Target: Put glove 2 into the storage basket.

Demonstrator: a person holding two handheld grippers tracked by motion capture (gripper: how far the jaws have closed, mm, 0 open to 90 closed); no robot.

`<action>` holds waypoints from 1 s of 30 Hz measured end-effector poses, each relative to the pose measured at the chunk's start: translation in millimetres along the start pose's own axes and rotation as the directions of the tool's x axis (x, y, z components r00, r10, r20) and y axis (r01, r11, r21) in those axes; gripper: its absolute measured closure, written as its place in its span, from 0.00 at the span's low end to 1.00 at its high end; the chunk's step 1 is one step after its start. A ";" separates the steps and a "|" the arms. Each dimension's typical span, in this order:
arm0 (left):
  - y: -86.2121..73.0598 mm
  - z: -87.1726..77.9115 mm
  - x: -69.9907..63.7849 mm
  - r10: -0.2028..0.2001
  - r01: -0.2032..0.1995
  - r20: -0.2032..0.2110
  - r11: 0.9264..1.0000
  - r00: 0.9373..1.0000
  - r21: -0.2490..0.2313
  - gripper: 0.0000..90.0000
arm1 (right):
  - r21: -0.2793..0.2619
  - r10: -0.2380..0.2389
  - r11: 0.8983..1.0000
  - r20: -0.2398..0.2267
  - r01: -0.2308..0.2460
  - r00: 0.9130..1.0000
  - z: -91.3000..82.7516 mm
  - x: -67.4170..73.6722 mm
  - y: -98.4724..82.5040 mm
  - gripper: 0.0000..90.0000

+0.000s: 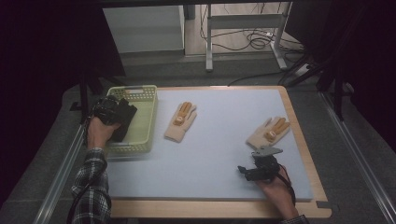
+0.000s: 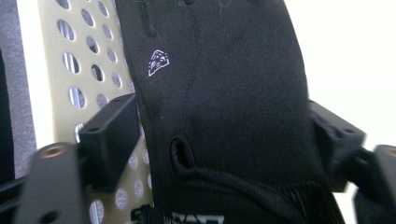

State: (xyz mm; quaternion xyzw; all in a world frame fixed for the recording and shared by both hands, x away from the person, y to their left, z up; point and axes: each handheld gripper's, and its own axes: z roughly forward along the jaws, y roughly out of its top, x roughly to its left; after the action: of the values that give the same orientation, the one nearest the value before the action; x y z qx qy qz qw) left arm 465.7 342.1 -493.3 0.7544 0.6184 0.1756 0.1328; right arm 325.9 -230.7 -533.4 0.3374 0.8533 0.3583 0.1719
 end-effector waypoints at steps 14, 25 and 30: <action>-22.1 -38.8 7.5 -0.053 0.100 0.211 0.971 0.976 -0.218 0.04 | 0.001 -0.002 1.000 0.002 0.002 1.000 -0.1 0.0 0.0 0.20; -50.9 -64.8 -19.0 0.084 0.020 0.273 0.934 0.958 -0.357 0.03 | 0.003 -0.002 1.000 0.003 0.002 1.000 -0.2 -0.1 0.0 0.19; -63.8 -83.1 -48.2 0.172 -0.043 0.275 0.907 0.946 -0.419 0.03 | 0.004 0.001 1.000 0.003 -0.001 1.000 -0.2 0.1 0.1 0.19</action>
State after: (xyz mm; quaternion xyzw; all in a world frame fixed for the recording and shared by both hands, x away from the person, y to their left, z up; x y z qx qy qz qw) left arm 365.2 306.2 -449.8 0.7612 0.4972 0.1889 0.3711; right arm 325.7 -230.7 -533.2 0.3385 0.8536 0.3563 0.1725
